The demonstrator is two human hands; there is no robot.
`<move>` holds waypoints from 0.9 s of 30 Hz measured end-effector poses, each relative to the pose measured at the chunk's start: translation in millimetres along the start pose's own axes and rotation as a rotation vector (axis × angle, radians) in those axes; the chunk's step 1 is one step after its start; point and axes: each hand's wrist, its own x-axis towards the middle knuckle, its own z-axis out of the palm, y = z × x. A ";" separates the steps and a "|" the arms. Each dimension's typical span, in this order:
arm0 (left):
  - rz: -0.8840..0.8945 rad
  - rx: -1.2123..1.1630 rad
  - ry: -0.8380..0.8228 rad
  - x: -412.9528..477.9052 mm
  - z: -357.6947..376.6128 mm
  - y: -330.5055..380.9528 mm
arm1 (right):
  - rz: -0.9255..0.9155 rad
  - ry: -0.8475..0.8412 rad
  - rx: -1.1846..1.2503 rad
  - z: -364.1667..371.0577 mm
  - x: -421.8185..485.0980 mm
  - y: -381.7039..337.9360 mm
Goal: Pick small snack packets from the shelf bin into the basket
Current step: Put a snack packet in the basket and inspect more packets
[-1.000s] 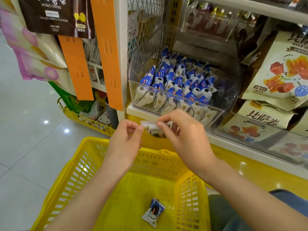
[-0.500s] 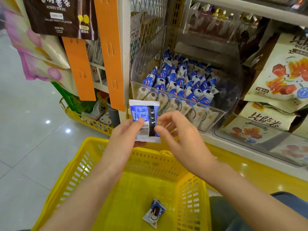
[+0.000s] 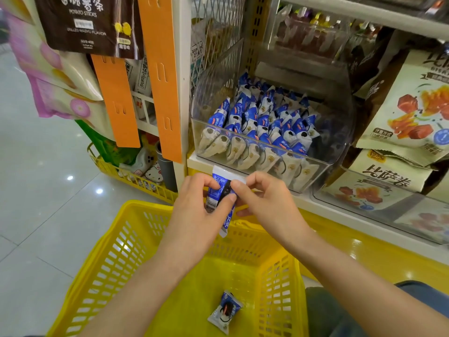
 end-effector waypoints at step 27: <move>0.072 0.141 0.120 4.5 -5.4 -3.6 | 0.111 -0.197 0.004 17.5 -6.8 -1.4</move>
